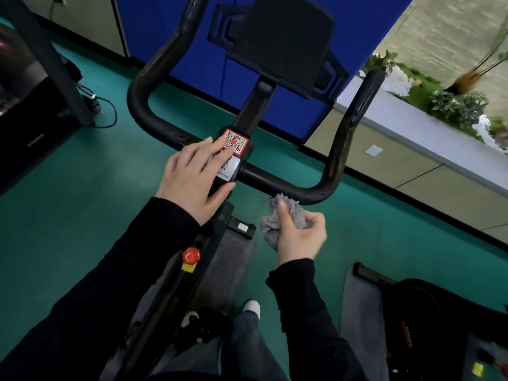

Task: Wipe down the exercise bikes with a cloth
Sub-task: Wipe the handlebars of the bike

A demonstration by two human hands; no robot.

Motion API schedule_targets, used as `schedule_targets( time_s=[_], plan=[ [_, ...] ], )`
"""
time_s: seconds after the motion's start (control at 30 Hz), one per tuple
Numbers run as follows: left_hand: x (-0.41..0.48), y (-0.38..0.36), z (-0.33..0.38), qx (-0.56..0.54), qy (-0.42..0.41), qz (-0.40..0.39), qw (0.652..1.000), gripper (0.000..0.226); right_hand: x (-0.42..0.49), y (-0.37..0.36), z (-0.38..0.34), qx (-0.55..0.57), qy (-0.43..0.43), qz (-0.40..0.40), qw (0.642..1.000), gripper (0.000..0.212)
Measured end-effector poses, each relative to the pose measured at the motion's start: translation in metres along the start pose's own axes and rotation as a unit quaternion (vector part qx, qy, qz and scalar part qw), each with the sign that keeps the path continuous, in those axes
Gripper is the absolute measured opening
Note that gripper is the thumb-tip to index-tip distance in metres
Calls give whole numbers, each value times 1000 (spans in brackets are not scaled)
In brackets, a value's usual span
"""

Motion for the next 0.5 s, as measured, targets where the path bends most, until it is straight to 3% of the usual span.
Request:
schedule_targets(
  time_s=[0.2, 0.4, 0.5],
  plan=[
    [0, 0, 1, -2, 0, 7, 1000, 58, 16, 28, -14, -22, 50, 46, 997, 39],
    [-1, 1, 3, -4, 2, 9, 1000, 58, 12, 16, -22, -70, 86, -1, 994, 40],
    [0, 2, 3, -3, -1, 1, 1000, 58, 27, 35, -31, -69, 93, 39, 992, 40]
  ],
)
Point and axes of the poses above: each hand's wrist, its own x-axis towards the middle knuckle, its own y-axis out of the back of the hand, z = x × y, the point moved 7 cm from there along x, towards the middle knuckle, and after that the axes turned 13 degrees about x, right-handed, at the moved point
